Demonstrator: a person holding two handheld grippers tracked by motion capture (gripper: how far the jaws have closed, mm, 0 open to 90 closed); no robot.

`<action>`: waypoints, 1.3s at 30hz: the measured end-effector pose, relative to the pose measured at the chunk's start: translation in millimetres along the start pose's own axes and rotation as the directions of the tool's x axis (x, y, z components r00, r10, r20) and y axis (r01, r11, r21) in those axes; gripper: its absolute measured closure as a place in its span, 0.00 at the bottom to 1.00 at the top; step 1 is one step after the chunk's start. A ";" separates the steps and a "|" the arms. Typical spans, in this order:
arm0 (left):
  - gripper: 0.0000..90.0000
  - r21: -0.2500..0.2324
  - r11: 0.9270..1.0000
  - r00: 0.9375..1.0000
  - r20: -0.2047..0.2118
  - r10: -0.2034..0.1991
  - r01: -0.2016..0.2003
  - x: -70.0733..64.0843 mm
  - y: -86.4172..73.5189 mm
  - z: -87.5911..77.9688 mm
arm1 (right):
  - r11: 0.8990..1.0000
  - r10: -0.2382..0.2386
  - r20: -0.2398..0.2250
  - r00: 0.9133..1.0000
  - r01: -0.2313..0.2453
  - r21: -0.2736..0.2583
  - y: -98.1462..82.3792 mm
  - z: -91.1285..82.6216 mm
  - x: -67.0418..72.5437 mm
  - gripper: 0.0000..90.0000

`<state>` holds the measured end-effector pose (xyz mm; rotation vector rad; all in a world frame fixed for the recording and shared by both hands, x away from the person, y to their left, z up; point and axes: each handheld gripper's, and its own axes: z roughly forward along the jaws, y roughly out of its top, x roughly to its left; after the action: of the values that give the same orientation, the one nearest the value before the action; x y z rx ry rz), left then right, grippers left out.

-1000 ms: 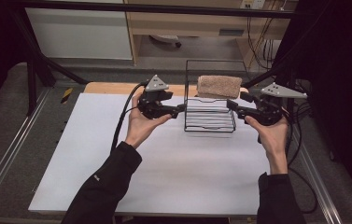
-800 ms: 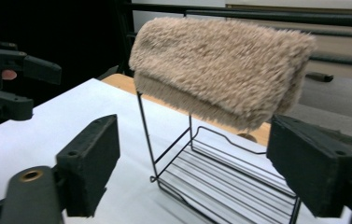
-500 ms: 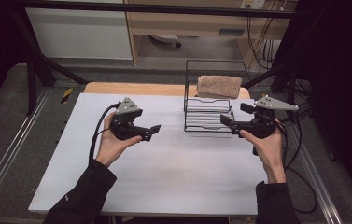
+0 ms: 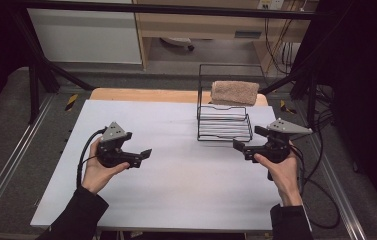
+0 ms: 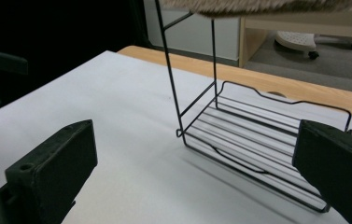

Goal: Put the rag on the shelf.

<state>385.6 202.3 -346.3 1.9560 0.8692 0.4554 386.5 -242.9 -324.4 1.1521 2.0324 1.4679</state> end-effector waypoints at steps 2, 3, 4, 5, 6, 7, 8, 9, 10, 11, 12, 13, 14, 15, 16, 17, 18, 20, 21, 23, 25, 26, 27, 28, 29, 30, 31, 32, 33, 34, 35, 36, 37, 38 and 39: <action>0.10 0.005 1.000 1.000 -0.012 -0.001 0.001 1.8 -7.8 -2.2 | 1.000 0.000 -0.007 1.000 0.001 0.007 -5.4 0.7 0.6 0.01; 0.10 0.007 1.000 1.000 -0.016 -0.005 0.005 2.4 -10.7 -2.9 | 1.000 0.004 -0.013 1.000 -0.004 0.012 -9.3 1.4 1.0 0.01; 0.10 0.005 1.000 1.000 -0.020 -0.013 0.013 3.4 -15.5 -4.0 | 1.000 0.005 -0.014 1.000 -0.005 0.016 -11.7 1.9 1.2 0.01; 0.10 0.006 1.000 1.000 -0.024 -0.017 0.017 4.1 -19.2 -5.0 | 1.000 0.006 -0.019 1.000 -0.005 0.023 -15.8 2.6 1.7 0.01; 0.10 0.006 1.000 0.999 -0.025 -0.023 0.023 4.8 -22.9 -5.8 | 1.000 0.002 -0.026 1.000 -0.001 0.027 -19.5 3.4 1.9 0.01; 0.10 0.009 1.000 0.999 -0.026 -0.023 0.024 5.8 -26.6 -6.6 | 0.999 0.005 -0.031 0.999 -0.004 0.032 -23.3 4.2 2.5 0.01; 0.10 0.012 1.000 0.999 -0.029 -0.027 0.028 6.5 -30.2 -7.2 | 0.999 0.004 -0.038 0.999 -0.003 0.040 -27.2 5.2 3.0 0.01; 0.10 0.015 0.999 0.999 -0.032 -0.031 0.031 7.4 -33.8 -7.8 | 0.999 -0.001 -0.048 0.999 0.003 0.050 -31.1 6.1 3.4 0.01; 0.10 0.016 0.999 0.999 -0.034 -0.036 0.037 8.2 -37.4 -8.5 | 0.998 -0.002 -0.051 0.999 0.005 0.056 -35.0 7.2 4.0 0.01; 0.10 0.018 0.999 0.998 -0.036 -0.041 0.042 9.0 -41.1 -9.2 | 0.998 -0.002 -0.053 0.999 0.006 0.063 -38.8 8.2 4.3 0.01; 0.10 0.023 0.999 0.998 -0.037 -0.043 0.044 10.0 -44.8 -10.1 | 0.998 -0.003 -0.061 0.998 0.007 0.068 -42.7 9.2 4.2 0.01; 0.10 0.025 0.999 0.998 -0.038 -0.044 0.045 10.8 -48.5 -10.8 | 0.997 0.000 -0.070 0.998 0.005 0.075 -46.6 10.2 4.0 0.01; 0.10 0.028 0.998 0.998 -0.038 -0.047 0.048 11.6 -52.1 -11.5 | 0.997 0.000 -0.074 0.997 0.006 0.081 -50.5 11.1 3.5 0.01; 0.10 0.028 0.998 0.998 -0.041 -0.051 0.052 12.3 -55.7 -12.1 | 0.996 0.005 -0.079 0.997 0.002 0.090 -54.3 11.9 3.2 0.01; 0.10 0.032 0.998 0.998 -0.040 -0.049 0.050 13.4 -59.3 -13.0 | 0.995 0.008 -0.085 0.996 0.001 0.100 -58.1 12.6 2.7 0.01; 0.10 0.033 0.998 0.998 -0.040 -0.055 0.057 14.4 -63.0 -13.8 | 0.994 0.005 -0.090 0.996 0.005 0.107 -62.0 13.4 2.0 0.01; 0.10 0.036 0.998 0.998 -0.040 -0.055 0.057 15.5 -65.6 -14.5 | 0.993 0.008 -0.094 0.996 0.003 0.115 -65.7 14.0 1.8 0.01; 0.10 0.034 0.997 0.997 -0.040 -0.065 0.066 18.0 -73.3 -16.4 | 0.992 0.014 -0.099 0.995 -0.001 0.128 -73.1 15.2 1.2 0.01; 0.10 0.031 0.997 0.997 -0.039 -0.071 0.072 18.5 -75.9 -16.6 | 0.991 0.017 -0.102 0.995 -0.003 0.137 -76.9 15.8 1.0 0.01; 0.10 0.036 0.996 0.996 -0.040 -0.077 0.079 20.9 -83.4 -18.4 | 0.988 0.008 -0.104 0.995 0.008 0.154 -83.3 16.3 0.6 0.01; 0.10 0.040 0.995 0.996 -0.041 -0.084 0.086 22.5 -89.9 -19.4 | 0.985 0.010 -0.111 0.994 0.009 0.170 -91.1 15.7 0.3 0.01; 0.10 0.044 0.995 0.996 -0.043 -0.083 0.085 23.2 -92.1 -19.8 | 0.984 0.009 -0.113 0.994 0.011 0.179 -96.0 15.3 -0.5 0.01; 0.09 0.048 0.995 0.996 -0.043 -0.081 0.083 24.0 -95.0 -20.3 | 0.983 0.006 -0.113 0.994 0.015 0.182 -98.9 15.0 -1.2 0.01; 0.09 0.051 0.995 0.996 -0.044 -0.083 0.085 24.8 -97.9 -20.8 | 0.982 0.011 -0.115 0.993 0.011 0.187 -102.9 14.1 -1.7 0.01; 0.09 0.052 0.995 0.995 -0.045 -0.088 0.091 25.4 -100.5 -21.1 | 0.981 0.013 -0.117 0.993 0.010 0.191 -106.8 13.5 -2.8 0.01; 0.09 0.056 0.994 0.995 -0.045 -0.091 0.093 26.3 -103.4 -21.6 | 0.980 0.018 -0.114 0.993 0.005 0.200 -110.2 12.7 -3.6 0.01; 0.09 0.059 0.994 0.995 -0.048 -0.090 0.093 27.0 -105.2 -22.1 | 0.980 0.012 -0.109 0.994 0.010 0.200 -113.9 11.5 -5.2 0.01; 0.09 0.056 0.994 0.994 -0.048 -0.093 0.096 27.0 -106.5 -22.2 | 0.980 0.019 -0.104 0.994 0.002 0.198 -116.3 10.4 -6.4 0.01; 0.09 0.057 0.994 0.995 -0.046 -0.092 0.094 27.3 -108.1 -22.7 | 0.981 0.025 -0.103 0.994 -0.004 0.195 -118.3 9.8 -7.5 0.01; 0.09 0.055 0.994 0.995 -0.046 -0.090 0.092 26.8 -109.9 -22.7 | 0.980 0.033 -0.099 0.995 -0.013 0.196 -120.7 8.6 -8.3 0.01; 0.09 0.059 0.994 0.995 -0.042 -0.086 0.089 26.4 -111.1 -22.7 | 0.980 0.038 -0.096 0.995 -0.018 0.197 -123.6 7.7 -9.7 0.01; 0.09 0.061 0.994 0.996 -0.040 -0.085 0.088 26.0 -112.0 -22.5 | 0.979 0.042 -0.096 0.994 -0.022 0.201 -125.5 7.3 -10.6 0.01; 0.09 0.063 0.994 0.996 -0.038 -0.085 0.087 25.3 -113.4 -22.0 | 0.979 0.049 -0.095 0.994 -0.029 0.204 -126.5 7.0 -10.8 0.01; 0.09 0.065 0.994 0.996 -0.036 -0.083 0.085 25.2 -114.2 -21.6 | 0.978 0.047 -0.093 0.995 -0.027 0.207 -127.5 7.1 -11.6 0.01; 0.09 0.067 0.994 0.996 -0.035 -0.081 0.083 25.2 -115.0 -21.3 | 0.978 0.051 -0.095 0.994 -0.031 0.208 -127.9 7.4 -11.7 0.01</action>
<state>344.7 271.4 -435.0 1.9715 0.9941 0.4148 348.2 -262.9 -445.6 1.2295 2.2865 1.3846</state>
